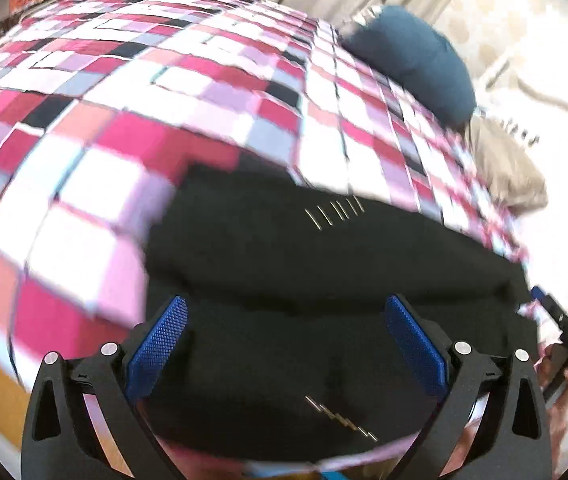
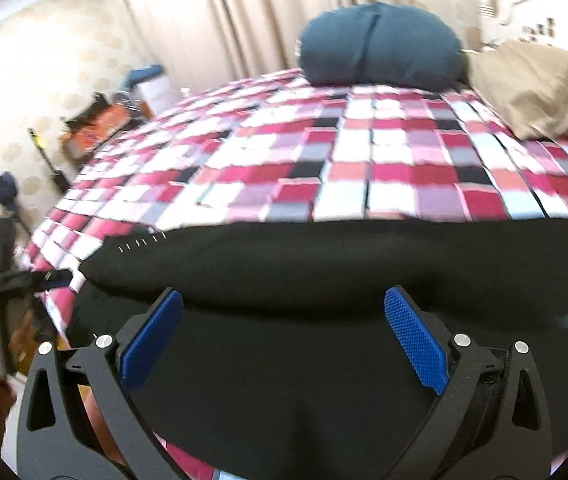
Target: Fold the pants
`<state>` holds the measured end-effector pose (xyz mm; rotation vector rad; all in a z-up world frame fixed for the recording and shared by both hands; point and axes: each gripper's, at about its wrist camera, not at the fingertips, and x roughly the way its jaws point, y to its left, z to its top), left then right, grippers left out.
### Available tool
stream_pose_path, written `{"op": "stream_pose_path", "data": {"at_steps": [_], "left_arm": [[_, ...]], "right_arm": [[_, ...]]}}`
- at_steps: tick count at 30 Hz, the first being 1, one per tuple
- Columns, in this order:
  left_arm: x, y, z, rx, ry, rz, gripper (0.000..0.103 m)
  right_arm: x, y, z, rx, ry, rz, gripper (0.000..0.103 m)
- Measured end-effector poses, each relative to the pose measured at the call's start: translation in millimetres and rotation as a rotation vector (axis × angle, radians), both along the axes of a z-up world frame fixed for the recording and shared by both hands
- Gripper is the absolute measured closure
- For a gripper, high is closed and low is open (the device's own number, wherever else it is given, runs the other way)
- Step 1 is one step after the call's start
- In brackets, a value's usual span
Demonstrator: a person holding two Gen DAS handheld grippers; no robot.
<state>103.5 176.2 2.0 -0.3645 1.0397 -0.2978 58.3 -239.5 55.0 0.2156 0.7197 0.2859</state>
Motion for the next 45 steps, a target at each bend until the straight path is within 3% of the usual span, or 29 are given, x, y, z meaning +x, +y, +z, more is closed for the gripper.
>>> {"op": "stream_pose_path", "data": {"at_steps": [4,7,11,14,18,24,29,33,34,35,37,41,42,43,45], "left_arm": [[66,48,-27,-0.108,0.089,-0.042,0.004],[98,59,-48,-0.216,0.143,-0.089,0.004],[115,54,-46,-0.26,0.11,-0.162,0.005],[118,41,-44,-0.374,0.132,-0.27,0.005],[117,26,-46,-0.297,0.124,-0.322,0.005],[124,38,-58,-0.37,0.157,-0.288,0.005],[130,31,-52,-0.301,0.186,-0.345,0.005],[130,17,-43,-0.229,0.12,-0.391,0.006],[129,12,-42,-0.199,0.106,-0.409,0.014],[129,7,-42,-0.174,0.098,-0.423,0.038],[133,6,-45,-0.13,0.11,-0.416,0.057],[139,12,-53,-0.136,0.152,-0.399,0.069],[140,15,-54,-0.147,0.16,-0.39,0.07],[140,16,-53,-0.151,0.161,-0.386,0.073],[141,15,-53,-0.147,0.163,-0.383,0.076]], "right_arm": [[43,-16,5,0.031,0.009,0.064,0.002],[70,-22,1,0.028,0.041,0.072,0.002],[93,-21,-6,-0.002,0.077,0.091,0.002],[102,-18,-11,0.003,0.091,0.131,0.002],[119,-14,-19,-0.003,0.113,0.186,0.002],[156,-22,-32,0.06,0.194,0.306,0.002],[185,-10,-42,0.041,0.262,0.45,0.002],[199,17,-49,-0.032,0.313,0.575,0.002],[201,24,-51,-0.042,0.326,0.603,0.004],[204,30,-54,-0.047,0.336,0.628,0.008],[210,46,-61,-0.073,0.38,0.682,0.039],[218,63,-80,-0.188,0.443,0.689,0.043],[219,64,-83,-0.19,0.457,0.685,0.059],[220,64,-85,-0.194,0.463,0.685,0.093],[217,64,-84,-0.206,0.46,0.69,0.095]]}}
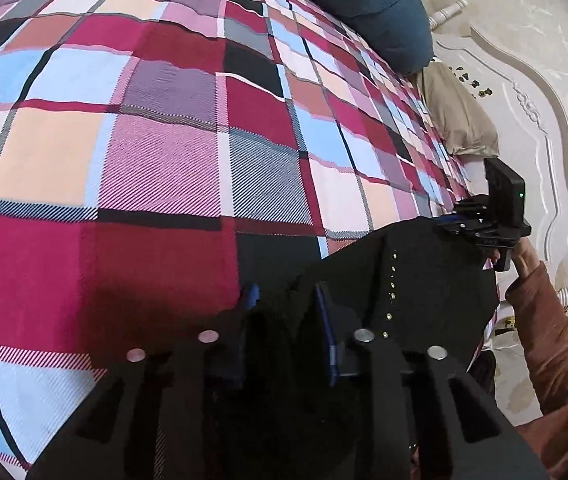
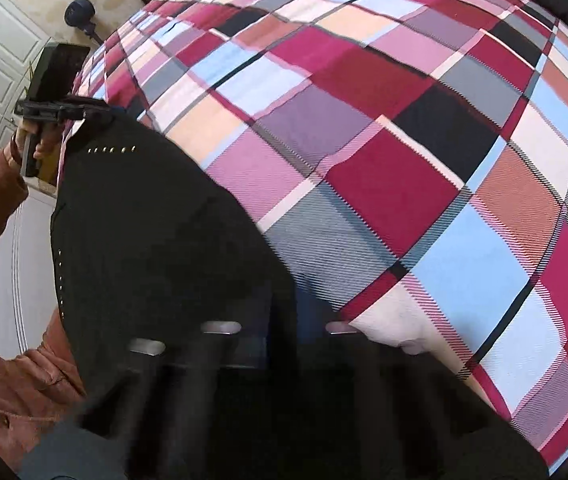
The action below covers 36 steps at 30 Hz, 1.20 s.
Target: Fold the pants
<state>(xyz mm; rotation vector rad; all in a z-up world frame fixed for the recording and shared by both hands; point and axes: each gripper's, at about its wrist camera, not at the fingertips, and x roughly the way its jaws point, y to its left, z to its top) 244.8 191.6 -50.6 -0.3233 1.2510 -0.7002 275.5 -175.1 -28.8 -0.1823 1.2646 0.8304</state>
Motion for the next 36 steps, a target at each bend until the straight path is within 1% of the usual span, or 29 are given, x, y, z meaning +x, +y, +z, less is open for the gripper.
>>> {"op": "stream_pose_path", "data": {"at_steps": [2,4,7,11,14,16,18,21,22,24,25,28,31,32,35,36], "left_arm": [[0,-1,5,-0.015,-0.012,0.007,0.079],[-2,-1,14,-0.041,-0.045,0.011,0.08],[-8,3,31,-0.136,-0.091,-0.002,0.08],[-31,3,49,-0.232,-0.149,-0.047,0.08],[-53,3,57,-0.285,-0.17,-0.069,0.08],[-72,2,61,-0.294,-0.184,-0.072,0.08],[-93,8,64,-0.324,-0.199,-0.071,0.079],[-126,18,61,-0.361,-0.21,-0.06,0.077],[-136,21,59,-0.361,-0.211,-0.058,0.076],[-156,26,50,-0.348,-0.197,-0.054,0.076],[-166,27,43,-0.329,-0.185,-0.051,0.076],[-183,32,22,-0.297,-0.137,-0.026,0.076],[-190,37,1,-0.284,-0.099,0.014,0.076],[-192,39,-5,-0.283,-0.088,0.028,0.074],[-195,48,-18,-0.311,-0.064,0.082,0.073],[-198,52,-20,-0.324,-0.063,0.104,0.073]], "right_arm": [[-5,-1,6,-0.003,-0.037,-0.018,0.096],[-17,-1,21,-0.008,-0.105,-0.048,0.097],[-37,-5,45,-0.005,-0.201,-0.09,0.097],[-89,-13,81,0.022,-0.354,-0.141,0.097],[-132,-9,90,0.013,-0.44,-0.146,0.096],[-164,-7,88,0.006,-0.482,-0.157,0.096],[-188,-7,85,0.009,-0.509,-0.175,0.096],[-227,-9,74,0.0,-0.559,-0.202,0.095],[-239,-9,68,-0.003,-0.572,-0.207,0.095],[-258,-9,57,0.004,-0.572,-0.224,0.094],[-264,-8,53,0.009,-0.569,-0.233,0.094],[-282,-8,36,0.021,-0.554,-0.26,0.092],[-295,-2,18,-0.006,-0.553,-0.281,0.092],[-298,-1,15,-0.008,-0.548,-0.286,0.092],[-308,3,0,-0.035,-0.536,-0.292,0.09],[-311,4,-6,-0.05,-0.53,-0.293,0.088]]}}
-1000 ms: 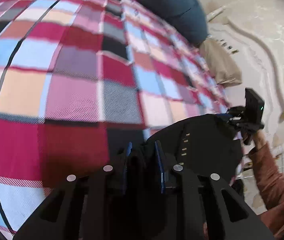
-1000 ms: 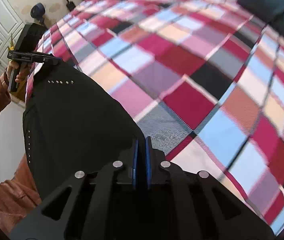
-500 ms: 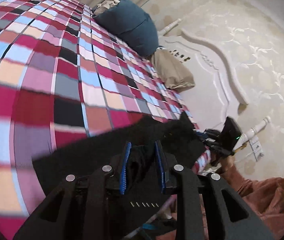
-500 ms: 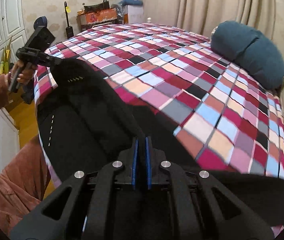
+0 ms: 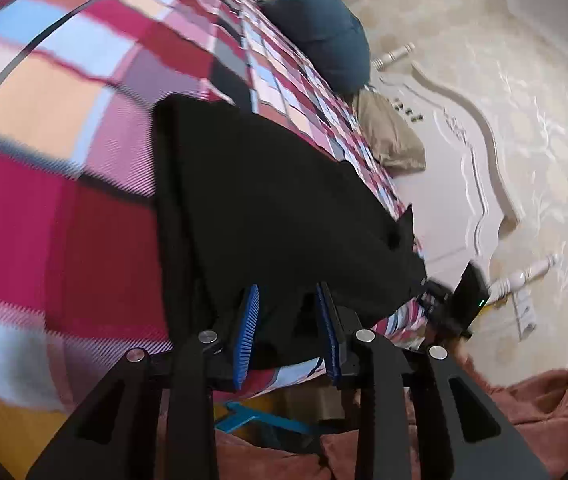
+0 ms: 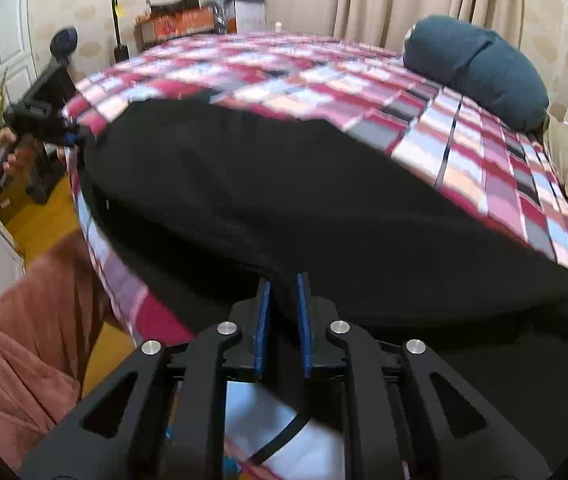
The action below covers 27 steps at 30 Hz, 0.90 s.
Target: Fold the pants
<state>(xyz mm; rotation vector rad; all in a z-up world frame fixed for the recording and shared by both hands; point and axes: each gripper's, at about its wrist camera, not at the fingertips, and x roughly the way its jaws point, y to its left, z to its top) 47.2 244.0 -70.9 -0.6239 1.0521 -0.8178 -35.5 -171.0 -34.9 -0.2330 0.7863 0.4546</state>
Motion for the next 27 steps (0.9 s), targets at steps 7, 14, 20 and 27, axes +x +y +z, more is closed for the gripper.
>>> {"op": "stream_pose_path", "data": {"at_steps": [7,14,20,27], "left_arm": [[-31,26,8,0.027,0.001,0.157,0.064],[-44,-34,69,0.309,-0.215,0.249,0.017],[-12,-105,79,0.329,-0.288,0.229,0.016],[22,-155,41,0.372,-0.21,0.196,0.016]], "right_arm": [[-24,-15,0,0.17,0.049,-0.045,0.057],[-26,-108,25,0.517,0.067,-0.311,0.045],[-41,-228,42,0.544,-0.011,-0.753,0.037],[-121,-412,13,0.756,-0.037,-1.32,0.037]]}}
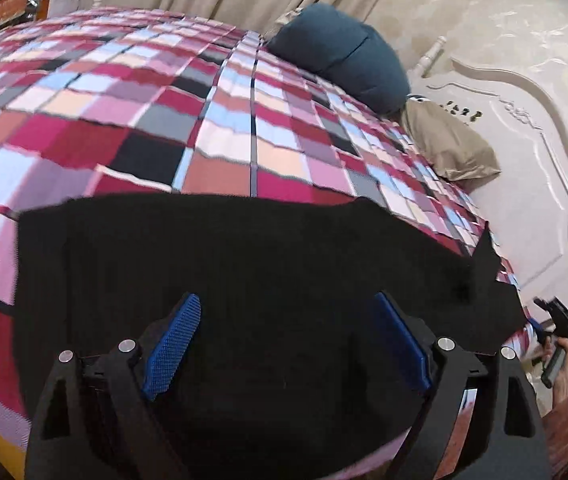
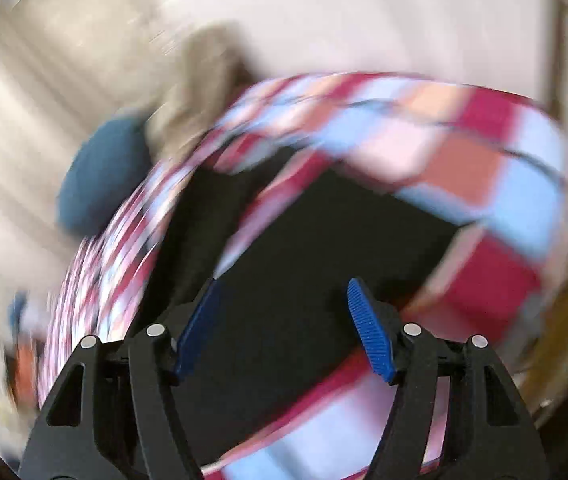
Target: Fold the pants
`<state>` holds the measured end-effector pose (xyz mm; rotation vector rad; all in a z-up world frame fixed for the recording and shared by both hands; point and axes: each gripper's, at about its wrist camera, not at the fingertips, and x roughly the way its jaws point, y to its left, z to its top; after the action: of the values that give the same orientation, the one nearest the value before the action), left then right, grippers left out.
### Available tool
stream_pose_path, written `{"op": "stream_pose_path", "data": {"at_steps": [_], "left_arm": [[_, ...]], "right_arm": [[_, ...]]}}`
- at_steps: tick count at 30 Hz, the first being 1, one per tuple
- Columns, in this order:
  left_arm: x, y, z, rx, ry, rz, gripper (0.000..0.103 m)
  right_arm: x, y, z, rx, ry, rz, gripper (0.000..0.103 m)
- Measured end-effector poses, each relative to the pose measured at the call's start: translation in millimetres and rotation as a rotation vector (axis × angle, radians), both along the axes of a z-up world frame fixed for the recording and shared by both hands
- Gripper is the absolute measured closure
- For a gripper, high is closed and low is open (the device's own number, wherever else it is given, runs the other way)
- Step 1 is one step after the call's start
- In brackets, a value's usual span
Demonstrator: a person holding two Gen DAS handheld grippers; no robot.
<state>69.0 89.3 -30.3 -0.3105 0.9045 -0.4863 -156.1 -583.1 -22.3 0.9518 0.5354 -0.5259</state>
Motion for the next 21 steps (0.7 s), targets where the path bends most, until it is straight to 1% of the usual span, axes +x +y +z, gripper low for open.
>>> {"op": "stream_pose_path", "data": {"at_steps": [2,3,5,7,9,11,12,13,15,18,19,21], "left_arm": [[1,-4,-4,-0.002,-0.006,0.022,0.016],[2,-7,-6,0.001,-0.014,0.032,0.016],[2,-12,-8,0.02,-0.031,0.041,0.015],[2,-15,-10,0.032,-0.038,0.049,0.013],[2,-19,-11,0.035,-0.046,0.064,0.012],[1,-19,-12,0.035,-0.051,0.076,0.012],[0,-20,-12,0.037,-0.051,0.08,0.012],[0,-20,-12,0.038,-0.052,0.083,0.012],[-1,-19,-12,0.033,-0.053,0.087,0.012],[-2,-17,-13,0.015,-0.05,0.092,0.012],[-2,-17,-14,0.012,-0.052,0.093,0.012],[-2,-17,-14,0.016,-0.057,0.092,0.012]], "right_arm": [[-21,-27,-14,0.086,-0.011,-0.087,0.037],[-29,-35,-22,0.131,-0.022,-0.098,0.037],[-32,-38,-32,0.179,-0.04,-0.083,0.037],[-32,-35,-38,0.191,-0.051,-0.068,0.037],[-28,-43,-42,0.182,-0.074,-0.064,0.038],[-23,-48,-43,0.184,-0.072,-0.076,0.057],[-20,-52,-44,0.177,-0.06,-0.077,0.084],[-16,-55,-45,0.169,-0.038,-0.06,0.094],[-6,-67,-44,0.137,-0.012,-0.04,0.094],[-7,-69,-38,0.062,0.01,-0.03,0.094],[-8,-72,-42,0.071,0.007,-0.033,0.094],[-12,-77,-57,0.131,-0.028,-0.039,0.094]]}}
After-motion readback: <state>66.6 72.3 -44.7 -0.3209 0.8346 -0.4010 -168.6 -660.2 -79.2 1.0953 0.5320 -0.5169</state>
